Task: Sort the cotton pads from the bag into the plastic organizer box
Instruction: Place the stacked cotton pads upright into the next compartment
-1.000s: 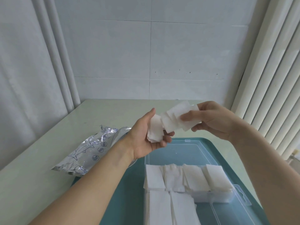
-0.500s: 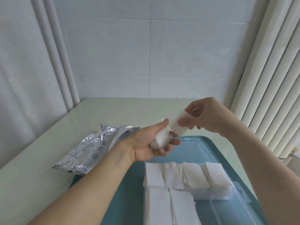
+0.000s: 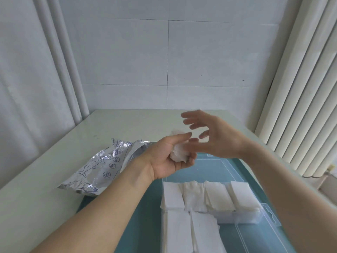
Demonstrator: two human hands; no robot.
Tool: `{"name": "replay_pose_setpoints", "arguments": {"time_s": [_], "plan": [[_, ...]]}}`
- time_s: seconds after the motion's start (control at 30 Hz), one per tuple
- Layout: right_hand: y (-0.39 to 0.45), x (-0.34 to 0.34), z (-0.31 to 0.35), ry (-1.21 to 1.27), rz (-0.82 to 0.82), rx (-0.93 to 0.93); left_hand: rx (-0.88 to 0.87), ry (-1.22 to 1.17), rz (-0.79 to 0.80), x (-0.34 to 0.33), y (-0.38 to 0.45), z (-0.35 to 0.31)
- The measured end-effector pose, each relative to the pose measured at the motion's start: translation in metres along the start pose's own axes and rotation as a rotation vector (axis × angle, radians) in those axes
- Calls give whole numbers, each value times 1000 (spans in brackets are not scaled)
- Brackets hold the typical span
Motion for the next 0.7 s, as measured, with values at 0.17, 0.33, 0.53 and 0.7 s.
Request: {"name": "replay_pose_setpoints", "arguments": {"time_s": [0.17, 0.33, 0.53, 0.7], "plan": [[1, -19, 4, -90, 142, -5, -34, -19, 124, -5, -1, -1], [3, -17, 9, -85, 67, 63, -5, -45, 249, -7, -3, 1], [0, -16, 10, -209, 92, -37, -44, -21, 147, -3, 1, 5], [2, -9, 3, -362, 28, -151, -72, 57, 67, 1, 4, 9]]}}
Point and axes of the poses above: each hand's wrist, its own y-axis towards the middle knuckle, its own x-axis out of the back of the hand, z = x × y, the point moved 3 cm from there along y, towards the middle knuckle, and after that the axes turned 6 degrees about z, right-handed, at the moved point
